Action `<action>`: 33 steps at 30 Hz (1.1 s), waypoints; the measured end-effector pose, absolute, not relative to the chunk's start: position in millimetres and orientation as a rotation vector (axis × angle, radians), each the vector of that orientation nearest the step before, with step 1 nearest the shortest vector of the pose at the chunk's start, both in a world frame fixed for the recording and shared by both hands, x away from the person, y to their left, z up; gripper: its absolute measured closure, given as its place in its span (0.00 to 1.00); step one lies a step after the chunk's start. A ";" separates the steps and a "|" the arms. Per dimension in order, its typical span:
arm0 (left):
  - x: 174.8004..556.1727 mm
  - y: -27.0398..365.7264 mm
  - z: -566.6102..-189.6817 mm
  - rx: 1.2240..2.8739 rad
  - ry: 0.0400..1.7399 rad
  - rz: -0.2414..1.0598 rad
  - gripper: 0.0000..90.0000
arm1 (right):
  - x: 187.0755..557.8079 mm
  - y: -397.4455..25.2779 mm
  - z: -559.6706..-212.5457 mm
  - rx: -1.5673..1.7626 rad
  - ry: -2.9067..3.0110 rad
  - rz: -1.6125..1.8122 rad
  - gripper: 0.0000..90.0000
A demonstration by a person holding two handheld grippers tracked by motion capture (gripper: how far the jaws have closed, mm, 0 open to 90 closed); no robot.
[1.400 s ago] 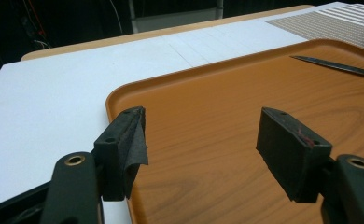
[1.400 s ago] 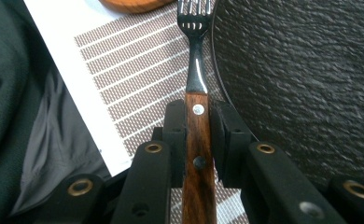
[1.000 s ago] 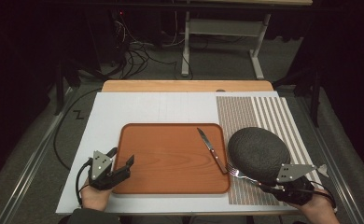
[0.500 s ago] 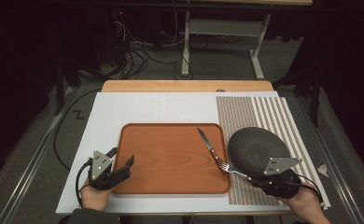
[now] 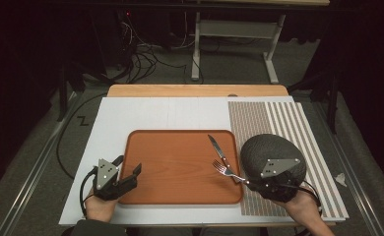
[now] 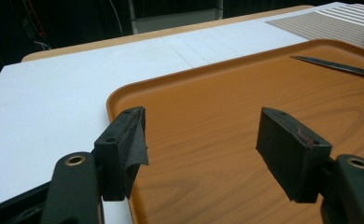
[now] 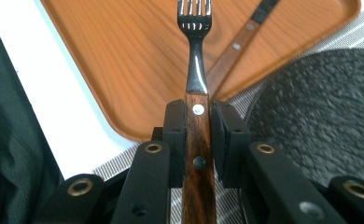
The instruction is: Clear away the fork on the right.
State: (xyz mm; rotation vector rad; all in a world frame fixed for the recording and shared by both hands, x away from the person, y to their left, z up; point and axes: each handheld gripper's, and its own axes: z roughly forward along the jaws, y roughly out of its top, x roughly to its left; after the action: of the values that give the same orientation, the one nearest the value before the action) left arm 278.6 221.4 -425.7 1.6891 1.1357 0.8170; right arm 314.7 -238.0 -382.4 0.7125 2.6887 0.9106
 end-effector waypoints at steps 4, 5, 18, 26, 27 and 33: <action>278.4 221.3 -425.7 1.688 1.135 0.820 0.37 | 318.0 -228.5 -381.8 0.716 2.694 0.908 0.88; 278.4 221.2 -425.7 1.687 1.135 0.819 0.37 | 318.8 -225.8 -381.5 0.719 2.695 0.904 0.88; 278.4 221.5 -425.6 1.685 1.132 0.813 0.37 | 329.6 -185.7 -384.3 0.723 2.713 0.902 0.88; 278.5 222.0 -425.5 1.685 1.128 0.810 0.37 | 340.7 -170.9 -387.1 0.757 2.713 0.869 0.88; 278.5 221.8 -425.6 1.684 1.128 0.811 0.37 | 342.0 -169.5 -387.4 0.757 2.712 0.867 0.88; 278.2 222.8 -425.0 1.676 1.132 0.820 0.37 | 353.2 -156.4 -390.0 0.794 2.696 0.862 0.88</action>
State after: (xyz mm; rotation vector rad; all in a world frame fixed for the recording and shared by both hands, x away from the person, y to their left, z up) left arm 278.2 222.8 -425.0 1.6760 1.1321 0.8202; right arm 353.2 -156.4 -390.0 0.7945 2.6965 0.8615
